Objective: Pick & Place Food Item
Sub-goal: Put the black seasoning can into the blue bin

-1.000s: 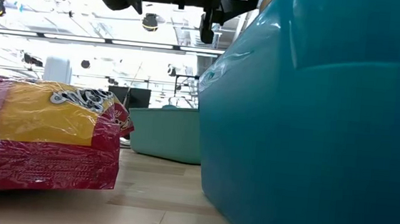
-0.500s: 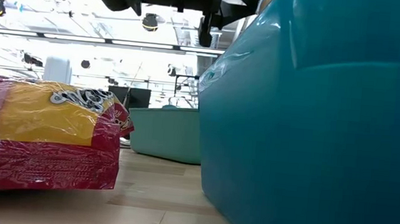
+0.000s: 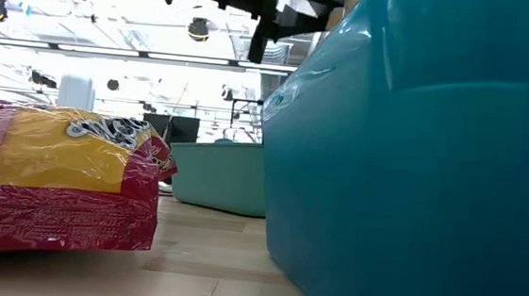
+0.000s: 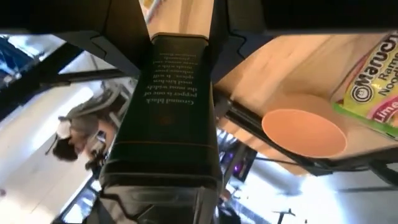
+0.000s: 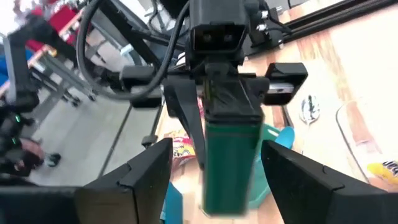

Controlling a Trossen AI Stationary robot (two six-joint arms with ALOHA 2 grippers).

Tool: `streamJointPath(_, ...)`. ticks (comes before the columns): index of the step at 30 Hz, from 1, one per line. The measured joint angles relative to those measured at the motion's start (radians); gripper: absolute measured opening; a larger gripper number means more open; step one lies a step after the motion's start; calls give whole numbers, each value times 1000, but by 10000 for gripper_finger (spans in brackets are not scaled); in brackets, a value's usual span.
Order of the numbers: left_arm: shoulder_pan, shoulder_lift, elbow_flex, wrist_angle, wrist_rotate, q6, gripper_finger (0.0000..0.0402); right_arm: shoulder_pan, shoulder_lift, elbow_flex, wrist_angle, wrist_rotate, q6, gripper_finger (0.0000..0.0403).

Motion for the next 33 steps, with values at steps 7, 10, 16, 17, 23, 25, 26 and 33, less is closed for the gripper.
streamJointPath(7,0,-67,49,-221,87,-1,125,-2,1,38,-65,-1,-95,239)
streamJointPath(10,0,-67,67,-279,125,-19,125,-1,1,44,-66,-1,-115,239)
streamJointPath(16,-1,-67,74,-354,151,-50,124,22,3,50,-67,0,-135,239)
streamJointPath(17,-1,-67,74,-350,161,-52,124,30,3,50,-67,1,-144,239)
streamJointPath(23,-1,-67,74,-395,178,-76,125,71,3,49,-71,54,-163,239)
streamJointPath(25,-5,-67,74,-392,178,-80,124,80,3,49,-75,83,-163,239)
streamJointPath(26,-7,-67,74,-393,178,-83,124,80,7,49,-74,86,-163,239)
streamJointPath(33,-17,-67,74,-417,177,-82,124,80,113,49,-54,42,-143,239)
